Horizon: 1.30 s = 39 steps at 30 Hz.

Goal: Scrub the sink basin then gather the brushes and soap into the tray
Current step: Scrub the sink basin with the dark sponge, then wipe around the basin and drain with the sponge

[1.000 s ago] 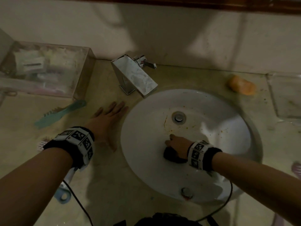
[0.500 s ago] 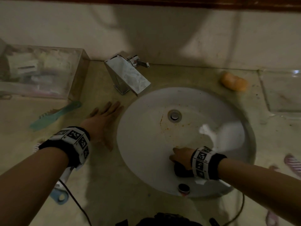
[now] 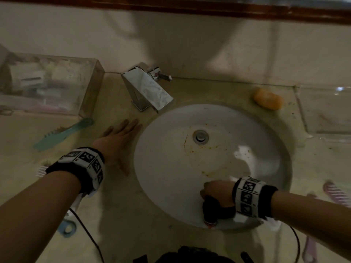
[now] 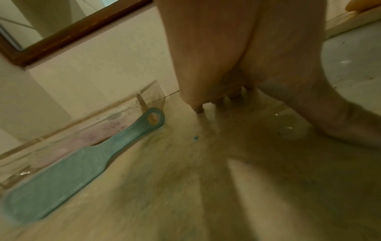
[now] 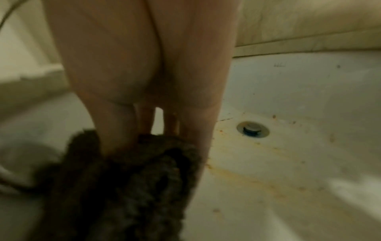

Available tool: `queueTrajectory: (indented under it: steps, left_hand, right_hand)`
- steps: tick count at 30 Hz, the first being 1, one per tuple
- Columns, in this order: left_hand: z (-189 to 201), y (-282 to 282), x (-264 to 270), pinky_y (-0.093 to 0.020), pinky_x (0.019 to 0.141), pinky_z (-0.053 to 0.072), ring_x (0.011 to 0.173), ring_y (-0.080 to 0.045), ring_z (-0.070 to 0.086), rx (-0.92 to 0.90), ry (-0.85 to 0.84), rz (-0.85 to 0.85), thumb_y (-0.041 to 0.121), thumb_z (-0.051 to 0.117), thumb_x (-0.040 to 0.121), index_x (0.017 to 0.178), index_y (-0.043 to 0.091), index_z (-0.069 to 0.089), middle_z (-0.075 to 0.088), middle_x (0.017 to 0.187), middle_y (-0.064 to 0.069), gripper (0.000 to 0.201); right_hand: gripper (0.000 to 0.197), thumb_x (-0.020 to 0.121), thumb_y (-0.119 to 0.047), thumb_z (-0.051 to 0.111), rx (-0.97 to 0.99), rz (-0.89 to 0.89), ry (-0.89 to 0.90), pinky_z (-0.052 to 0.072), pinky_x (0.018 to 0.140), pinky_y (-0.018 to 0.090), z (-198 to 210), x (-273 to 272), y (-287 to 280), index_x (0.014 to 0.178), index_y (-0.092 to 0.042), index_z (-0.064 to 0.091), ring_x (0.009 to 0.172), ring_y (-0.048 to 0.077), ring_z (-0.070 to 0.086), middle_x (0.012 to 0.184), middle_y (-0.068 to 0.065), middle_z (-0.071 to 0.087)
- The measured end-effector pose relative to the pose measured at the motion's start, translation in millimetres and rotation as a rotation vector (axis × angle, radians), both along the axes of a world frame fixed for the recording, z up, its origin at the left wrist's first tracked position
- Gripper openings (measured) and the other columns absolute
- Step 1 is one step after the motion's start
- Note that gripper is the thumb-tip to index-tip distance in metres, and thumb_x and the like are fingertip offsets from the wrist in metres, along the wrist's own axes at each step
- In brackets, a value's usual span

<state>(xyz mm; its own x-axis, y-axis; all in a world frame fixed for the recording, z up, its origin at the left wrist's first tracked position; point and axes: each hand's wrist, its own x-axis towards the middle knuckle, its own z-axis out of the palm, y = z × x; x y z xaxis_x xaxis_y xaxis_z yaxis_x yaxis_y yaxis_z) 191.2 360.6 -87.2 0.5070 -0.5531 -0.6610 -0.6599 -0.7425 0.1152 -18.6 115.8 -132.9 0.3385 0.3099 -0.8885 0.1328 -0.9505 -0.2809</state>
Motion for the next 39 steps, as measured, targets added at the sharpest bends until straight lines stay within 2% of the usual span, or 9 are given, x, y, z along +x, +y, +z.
queueTrajectory:
  steps: [6, 9, 14, 19, 25, 27, 30, 34, 39]
  left_hand:
    - [-0.6, -1.4, -2.2, -0.049, 0.120, 0.003, 0.146, -0.014, -0.018, 0.022, -0.015, 0.006, 0.060, 0.083, 0.046, 0.146, 0.031, -0.020, -0.025, 0.156, 0.012, 0.146]
    - [-0.6, -2.3, -2.6, -0.049, 0.121, 0.003, 0.146, -0.014, -0.018, 0.019, -0.015, 0.011, 0.060, 0.083, 0.047, 0.147, 0.030, -0.019, -0.023, 0.157, 0.012, 0.146]
    - [-0.5, -2.0, -2.8, -0.049, 0.120, 0.003, 0.146, -0.014, -0.017, 0.015, -0.008, 0.005, 0.061, 0.083, 0.045, 0.147, 0.030, -0.018, -0.023, 0.156, 0.013, 0.147]
    - [-0.2, -2.4, -2.3, -0.048, 0.121, 0.002, 0.146, -0.015, -0.017, 0.029, -0.025, -0.004, 0.063, 0.082, 0.045, 0.146, 0.029, -0.020, -0.023, 0.156, 0.012, 0.148]
    - [8.8, -5.3, -3.3, -0.045, 0.122, 0.006, 0.148, -0.016, -0.013, 0.079, -0.008, 0.000, 0.063, 0.080, 0.048, 0.148, 0.027, -0.017, -0.021, 0.157, 0.011, 0.143]
    - [19.8, -14.3, -11.0, -0.039, 0.122, 0.011, 0.149, -0.017, 0.002, 0.071, -0.042, -0.009, 0.058, 0.071, 0.069, 0.151, 0.022, -0.002, -0.006, 0.160, 0.008, 0.116]
    - [42.3, -43.8, -31.1, -0.026, 0.104, 0.036, 0.124, -0.017, 0.053, -0.210, -0.156, 0.099, 0.036, 0.043, 0.098, 0.134, 0.021, 0.050, 0.054, 0.139, 0.000, 0.040]
    - [50.9, -97.2, -51.5, -0.032, 0.090, 0.052, 0.093, -0.021, 0.069, -0.416, 0.245, 0.449, 0.044, 0.050, 0.092, 0.102, 0.008, 0.071, 0.073, 0.105, -0.007, 0.043]
    - [45.2, -159.9, -70.4, -0.037, 0.097, 0.050, 0.114, -0.021, 0.060, -0.330, 0.648, 0.473, 0.052, 0.053, 0.087, 0.125, 0.012, 0.059, 0.061, 0.128, -0.006, 0.056]
  right_hand:
    - [0.046, 0.098, -0.016, 0.045, -0.214, -0.152, -0.150, 0.034, 0.110, 0.043, -24.5, 19.5, -19.8, 0.142, -0.010, 0.036, 0.135, 0.033, 0.038, 0.150, 0.017, 0.033]
    - [0.057, 0.098, -0.028, 0.045, -0.179, -0.195, -0.037, 0.027, 0.117, 0.044, -19.4, 32.6, -43.9, 0.148, -0.015, 0.023, 0.143, 0.032, 0.026, 0.157, 0.013, 0.020]
    - [0.037, 0.080, -0.010, 0.071, -0.097, 0.130, 0.177, 0.047, 0.095, 0.039, -2.9, 12.3, -57.9, 0.112, -0.004, 0.055, 0.117, 0.034, 0.053, 0.126, 0.011, 0.054]
    - [0.035, 0.086, -0.011, 0.062, -0.166, 0.065, 0.135, 0.047, 0.101, 0.044, -15.0, -1.8, -60.9, 0.120, -0.015, 0.056, 0.118, 0.033, 0.053, 0.131, 0.010, 0.054]
    - [0.055, 0.097, -0.042, 0.039, -0.289, -0.013, -0.029, 0.025, 0.118, 0.044, -2.4, 17.2, -60.7, 0.147, -0.025, 0.026, 0.145, 0.025, 0.025, 0.159, -0.001, 0.018]
    - [0.039, 0.095, -0.030, 0.048, -0.223, -0.107, -0.037, 0.034, 0.113, 0.044, 11.9, 32.4, -56.4, 0.132, -0.017, 0.042, 0.133, 0.027, 0.040, 0.152, 0.006, 0.033]
    - [0.009, 0.091, -0.015, 0.054, -0.039, -0.399, -0.239, 0.045, 0.086, 0.033, 35.9, 42.8, -62.6, 0.098, -0.015, 0.049, 0.084, 0.019, 0.050, 0.103, 0.007, 0.053]
    - [0.029, 0.079, -0.018, 0.068, 0.026, -0.640, -0.529, 0.052, 0.084, 0.036, 70.1, 37.1, -74.2, 0.102, -0.018, 0.049, 0.094, 0.025, 0.056, 0.110, 0.004, 0.052]
    - [0.029, 0.078, -0.020, 0.070, 0.080, -0.824, -0.718, 0.047, 0.071, 0.031, 86.5, 28.3, -76.2, 0.086, -0.021, 0.042, 0.080, 0.022, 0.050, 0.096, 0.001, 0.047]
